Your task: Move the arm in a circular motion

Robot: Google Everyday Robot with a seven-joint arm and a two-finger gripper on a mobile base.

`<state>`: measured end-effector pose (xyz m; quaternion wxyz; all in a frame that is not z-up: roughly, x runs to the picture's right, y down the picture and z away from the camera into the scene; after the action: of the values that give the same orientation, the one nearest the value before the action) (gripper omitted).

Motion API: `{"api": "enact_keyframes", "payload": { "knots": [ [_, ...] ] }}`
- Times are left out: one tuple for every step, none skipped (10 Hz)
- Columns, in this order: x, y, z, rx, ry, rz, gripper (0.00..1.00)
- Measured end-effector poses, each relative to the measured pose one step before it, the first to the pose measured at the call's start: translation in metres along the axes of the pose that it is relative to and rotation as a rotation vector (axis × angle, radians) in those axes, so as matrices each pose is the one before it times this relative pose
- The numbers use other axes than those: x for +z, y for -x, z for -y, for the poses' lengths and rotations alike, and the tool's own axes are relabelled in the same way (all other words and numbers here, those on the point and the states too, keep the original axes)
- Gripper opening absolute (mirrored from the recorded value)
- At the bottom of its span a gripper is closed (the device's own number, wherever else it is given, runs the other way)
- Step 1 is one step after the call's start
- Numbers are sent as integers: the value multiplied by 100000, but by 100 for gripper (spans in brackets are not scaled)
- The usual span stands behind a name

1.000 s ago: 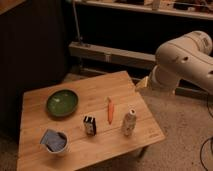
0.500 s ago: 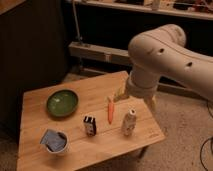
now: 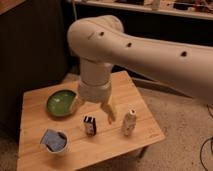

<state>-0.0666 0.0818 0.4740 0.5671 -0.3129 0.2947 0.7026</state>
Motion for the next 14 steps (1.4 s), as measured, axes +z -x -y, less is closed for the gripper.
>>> {"api": "enact_keyframes", "payload": {
  "knots": [
    [649,-346,-1618,-2210,-200,-1205,80],
    [743,83,-1385,-2797,216,1080,80],
    [477,362,-349,-1534,-82,1365,80],
    [599,842,90,-1452,-575,1988,80],
    [702,1409,296,-1682,-532,2651,80],
    [417,1159,508,-628,-517,1745,80],
    [371,2064,1158,-461,-1207,2935,80],
    [300,2540,1298,-798,-1457,3327,80],
    [223,2133,1067,-724,-1077,2726,80],
    [216,1780,955,-476,-992,2217,80],
    [345,2695,1527,-226,-1721,3183,80],
    [284,1995,1197,194,-1391,2210,80],
    [312,1959,1792,1242,-2073,1965,80],
    [300,1770,2170,2270,-2406,2036,80]
  ]
}}
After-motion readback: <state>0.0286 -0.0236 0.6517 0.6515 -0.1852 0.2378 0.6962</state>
